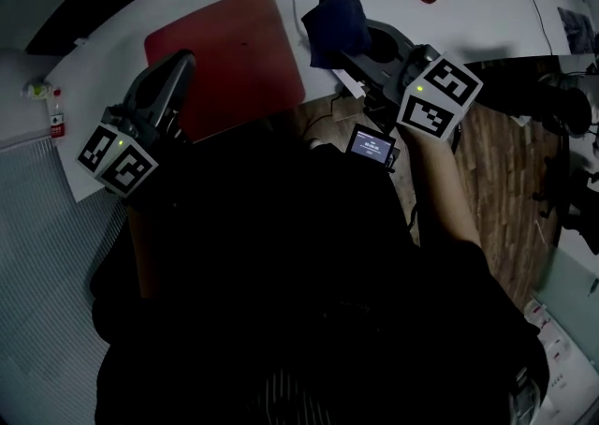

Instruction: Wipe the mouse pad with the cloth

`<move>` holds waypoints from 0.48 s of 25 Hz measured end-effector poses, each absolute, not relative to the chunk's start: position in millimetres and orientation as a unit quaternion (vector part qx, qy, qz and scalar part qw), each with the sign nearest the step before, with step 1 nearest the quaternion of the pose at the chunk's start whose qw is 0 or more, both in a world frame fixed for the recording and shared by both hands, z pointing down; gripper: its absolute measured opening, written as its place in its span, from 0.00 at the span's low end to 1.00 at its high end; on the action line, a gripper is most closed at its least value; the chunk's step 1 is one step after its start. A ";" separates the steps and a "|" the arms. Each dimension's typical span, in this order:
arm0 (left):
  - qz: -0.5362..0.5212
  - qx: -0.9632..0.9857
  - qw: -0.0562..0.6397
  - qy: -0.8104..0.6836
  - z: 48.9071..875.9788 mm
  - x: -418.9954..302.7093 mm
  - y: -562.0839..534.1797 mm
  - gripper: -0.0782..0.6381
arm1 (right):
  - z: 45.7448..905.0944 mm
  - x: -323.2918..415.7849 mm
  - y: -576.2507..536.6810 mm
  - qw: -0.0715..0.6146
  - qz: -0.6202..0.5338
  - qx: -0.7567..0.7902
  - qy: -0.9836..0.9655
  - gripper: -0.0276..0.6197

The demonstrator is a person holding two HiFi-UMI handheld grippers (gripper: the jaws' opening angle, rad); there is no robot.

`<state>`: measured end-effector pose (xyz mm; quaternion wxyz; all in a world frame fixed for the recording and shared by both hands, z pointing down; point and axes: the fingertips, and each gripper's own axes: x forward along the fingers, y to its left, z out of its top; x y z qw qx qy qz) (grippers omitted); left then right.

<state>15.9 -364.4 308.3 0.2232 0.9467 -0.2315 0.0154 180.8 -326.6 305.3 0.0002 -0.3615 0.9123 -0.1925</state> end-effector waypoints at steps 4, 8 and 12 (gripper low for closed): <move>0.055 0.946 0.228 -0.224 329.9 -5.0 -388.9 0.12 | 300.4 155.7 -347.7 -0.025 -0.192 -0.362 0.912 0.15; 0.089 0.950 0.240 -0.179 359.4 -16.4 -395.2 0.12 | 306.8 139.1 -368.2 -0.052 -0.209 -0.369 0.904 0.15; 0.143 0.938 0.269 -0.164 415.5 -36.7 -394.4 0.12 | 320.4 117.9 -379.7 -0.095 -0.228 -0.366 0.897 0.15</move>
